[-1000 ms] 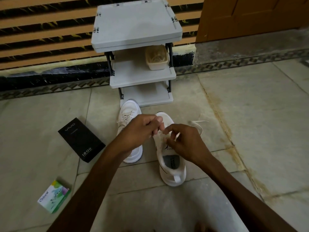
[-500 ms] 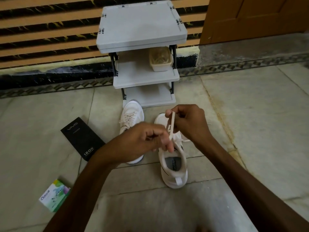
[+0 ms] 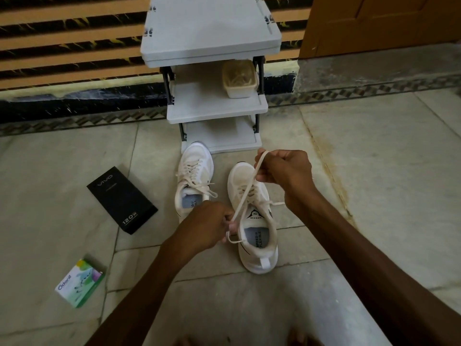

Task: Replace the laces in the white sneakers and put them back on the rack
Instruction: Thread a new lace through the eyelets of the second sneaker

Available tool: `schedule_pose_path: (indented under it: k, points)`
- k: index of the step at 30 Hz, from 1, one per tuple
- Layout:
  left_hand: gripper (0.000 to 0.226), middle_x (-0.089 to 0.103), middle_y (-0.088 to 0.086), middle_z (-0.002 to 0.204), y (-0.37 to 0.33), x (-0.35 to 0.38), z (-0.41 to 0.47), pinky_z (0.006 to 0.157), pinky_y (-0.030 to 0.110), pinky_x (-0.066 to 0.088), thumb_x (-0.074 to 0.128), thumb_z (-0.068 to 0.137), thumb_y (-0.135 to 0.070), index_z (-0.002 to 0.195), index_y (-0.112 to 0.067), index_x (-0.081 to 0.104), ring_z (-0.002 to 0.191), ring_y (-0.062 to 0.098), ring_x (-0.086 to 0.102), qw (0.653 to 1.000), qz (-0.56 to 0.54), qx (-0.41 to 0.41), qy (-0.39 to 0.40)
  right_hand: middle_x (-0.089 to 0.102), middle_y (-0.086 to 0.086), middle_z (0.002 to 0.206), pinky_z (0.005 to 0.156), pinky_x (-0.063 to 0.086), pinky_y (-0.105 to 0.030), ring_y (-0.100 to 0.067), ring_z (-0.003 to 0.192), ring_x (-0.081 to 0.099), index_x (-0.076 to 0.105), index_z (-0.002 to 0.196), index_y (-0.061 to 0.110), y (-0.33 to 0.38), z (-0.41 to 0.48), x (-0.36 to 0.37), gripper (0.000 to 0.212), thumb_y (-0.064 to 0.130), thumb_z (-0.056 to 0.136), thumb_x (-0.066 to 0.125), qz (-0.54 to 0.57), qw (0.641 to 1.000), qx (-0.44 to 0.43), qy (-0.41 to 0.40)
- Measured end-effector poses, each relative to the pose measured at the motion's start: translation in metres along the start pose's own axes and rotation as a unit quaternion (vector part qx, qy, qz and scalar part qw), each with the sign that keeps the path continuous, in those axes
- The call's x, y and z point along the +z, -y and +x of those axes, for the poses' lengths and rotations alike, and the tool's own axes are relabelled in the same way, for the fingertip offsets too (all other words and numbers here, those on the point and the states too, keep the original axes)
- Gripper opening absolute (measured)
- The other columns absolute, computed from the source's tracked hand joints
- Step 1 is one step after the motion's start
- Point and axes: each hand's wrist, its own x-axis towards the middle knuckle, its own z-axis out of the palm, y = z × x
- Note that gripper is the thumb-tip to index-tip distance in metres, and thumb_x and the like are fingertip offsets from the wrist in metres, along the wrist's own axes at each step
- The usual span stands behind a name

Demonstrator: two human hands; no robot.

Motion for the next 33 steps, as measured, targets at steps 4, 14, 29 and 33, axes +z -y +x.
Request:
schedule_pose_path:
  k: [4,14,29,33]
  points:
    - [0.021,0.066,-0.006,0.061,0.006,0.004,0.002,0.065,0.029,0.06,0.058,0.092,-0.008,0.075,-0.019,0.064,0.063,0.014,0.07,0.996,-0.063,-0.044,0.035,0.073,-0.016,0.072,0.067,0.061,-0.032,-0.023,0.06,0.07,0.073,0.078,0.001,0.002,0.002,0.004,0.014,0.01,0.086,0.065,0.025,0.999,0.046,-0.002]
    - [0.012,0.07,0.015,0.075,0.009,0.0,0.011,0.06,0.026,0.057,0.068,0.085,0.001,0.078,-0.008,0.066,0.061,0.019,0.067,0.96,-0.278,-0.035,0.018,0.073,-0.009,0.101,0.083,0.059,-0.034,-0.02,0.084,0.073,0.056,0.125,0.014,-0.008,0.0,0.0,0.045,0.009,0.083,0.071,-0.165,0.974,0.034,0.149]
    - [0.018,0.073,0.012,0.074,-0.01,0.028,0.024,0.07,0.037,0.06,0.077,0.075,0.002,0.083,-0.01,0.067,0.073,0.025,0.073,0.907,-0.386,-0.021,-0.169,0.073,0.002,0.082,0.073,0.058,-0.038,-0.014,0.07,0.068,0.074,0.087,0.02,-0.068,-0.021,-0.033,0.013,0.033,0.085,0.07,-0.392,0.915,-0.053,0.081]
    - [0.026,0.074,-0.002,0.08,-0.016,0.029,0.028,0.077,0.039,0.06,0.084,0.066,-0.012,0.08,-0.024,0.067,0.077,0.016,0.072,0.944,-0.271,-0.003,-0.189,0.072,-0.002,0.078,0.076,0.06,-0.042,-0.018,0.072,0.07,0.072,0.082,0.015,-0.076,-0.016,-0.034,0.008,0.018,0.086,0.066,-0.317,0.945,0.015,0.079]
